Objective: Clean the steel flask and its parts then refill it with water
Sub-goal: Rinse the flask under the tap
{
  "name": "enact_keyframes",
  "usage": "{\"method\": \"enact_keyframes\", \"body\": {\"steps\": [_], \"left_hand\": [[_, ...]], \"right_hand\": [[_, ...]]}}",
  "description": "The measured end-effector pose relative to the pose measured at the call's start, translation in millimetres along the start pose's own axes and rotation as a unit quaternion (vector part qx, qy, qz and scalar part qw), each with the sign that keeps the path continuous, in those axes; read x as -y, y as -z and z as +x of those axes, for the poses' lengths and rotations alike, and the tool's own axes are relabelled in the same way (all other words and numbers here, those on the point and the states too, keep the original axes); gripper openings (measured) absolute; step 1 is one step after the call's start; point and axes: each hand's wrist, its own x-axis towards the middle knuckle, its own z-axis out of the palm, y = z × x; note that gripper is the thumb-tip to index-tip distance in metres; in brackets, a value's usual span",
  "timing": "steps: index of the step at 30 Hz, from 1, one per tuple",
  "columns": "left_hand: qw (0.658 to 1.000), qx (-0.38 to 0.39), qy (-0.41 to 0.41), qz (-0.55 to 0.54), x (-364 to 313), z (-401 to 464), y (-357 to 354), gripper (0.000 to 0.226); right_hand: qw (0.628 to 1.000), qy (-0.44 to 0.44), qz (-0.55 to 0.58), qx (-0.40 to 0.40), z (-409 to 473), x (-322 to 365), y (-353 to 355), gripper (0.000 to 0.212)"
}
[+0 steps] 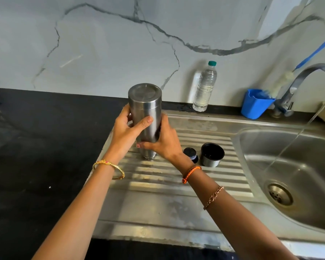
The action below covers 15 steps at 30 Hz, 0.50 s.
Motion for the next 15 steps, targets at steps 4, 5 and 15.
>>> {"method": "enact_keyframes", "body": {"steps": [4,5,15], "left_hand": [[0.999,-0.032,-0.024,-0.002,-1.6,-6.5,-0.1,0.082],[0.999,-0.041,-0.030,-0.003,-1.7,-8.8,-0.4,0.084],[0.996,-0.070,-0.048,0.009,-8.4,-18.0,-10.6,0.082]], "right_hand": [[0.999,-0.008,-0.030,0.010,-10.1,-7.3,27.4,0.103],[0.999,-0.007,-0.041,-0.008,-13.5,-12.7,38.3,0.092],[0.979,-0.018,-0.194,0.057,-36.6,-54.0,95.6,0.060]]}}
